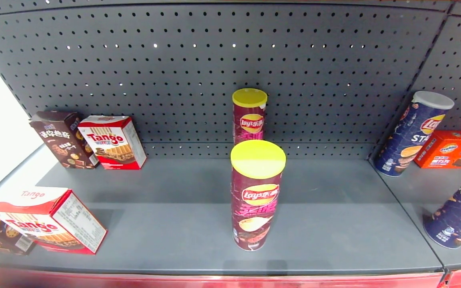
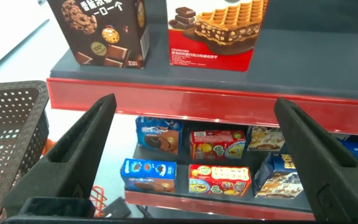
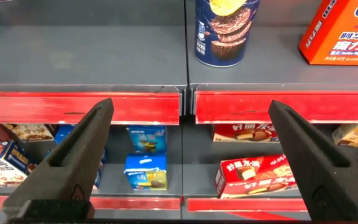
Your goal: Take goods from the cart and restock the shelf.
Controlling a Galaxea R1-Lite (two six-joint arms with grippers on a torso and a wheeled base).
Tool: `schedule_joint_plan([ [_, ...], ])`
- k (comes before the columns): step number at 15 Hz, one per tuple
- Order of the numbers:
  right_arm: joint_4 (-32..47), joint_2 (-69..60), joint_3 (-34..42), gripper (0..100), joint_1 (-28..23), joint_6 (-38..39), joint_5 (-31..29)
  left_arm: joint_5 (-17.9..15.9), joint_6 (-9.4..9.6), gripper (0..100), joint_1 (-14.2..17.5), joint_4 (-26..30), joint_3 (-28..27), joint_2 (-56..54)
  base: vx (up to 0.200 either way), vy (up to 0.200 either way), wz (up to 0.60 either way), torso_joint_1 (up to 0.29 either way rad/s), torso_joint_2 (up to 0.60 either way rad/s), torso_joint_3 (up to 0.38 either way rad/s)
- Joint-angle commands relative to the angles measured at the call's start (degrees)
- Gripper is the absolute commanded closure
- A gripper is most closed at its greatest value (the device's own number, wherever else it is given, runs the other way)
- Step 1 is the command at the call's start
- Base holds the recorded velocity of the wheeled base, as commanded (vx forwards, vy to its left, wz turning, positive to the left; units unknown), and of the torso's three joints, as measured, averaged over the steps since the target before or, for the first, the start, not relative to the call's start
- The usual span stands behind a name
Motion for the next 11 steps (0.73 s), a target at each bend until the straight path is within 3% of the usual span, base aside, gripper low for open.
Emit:
schedule_joint_plan([
  [1, 0.0, 0.1, 0.0, 0, 0.0, 0.0, 0.0, 0.0, -0.08, 0, 0.0, 0.0, 0.0, 0.1, -0.200, 0.000, 0.00, -0.002, 0.00, 0.002],
  [11, 0.1, 0.1, 0.0, 0, 0.0, 0.1, -0.2, 0.0, -0.08, 0, 0.0, 0.0, 0.0, 0.1, 0.000, 0.000, 0.00, 0.000, 0.00, 0.000],
])
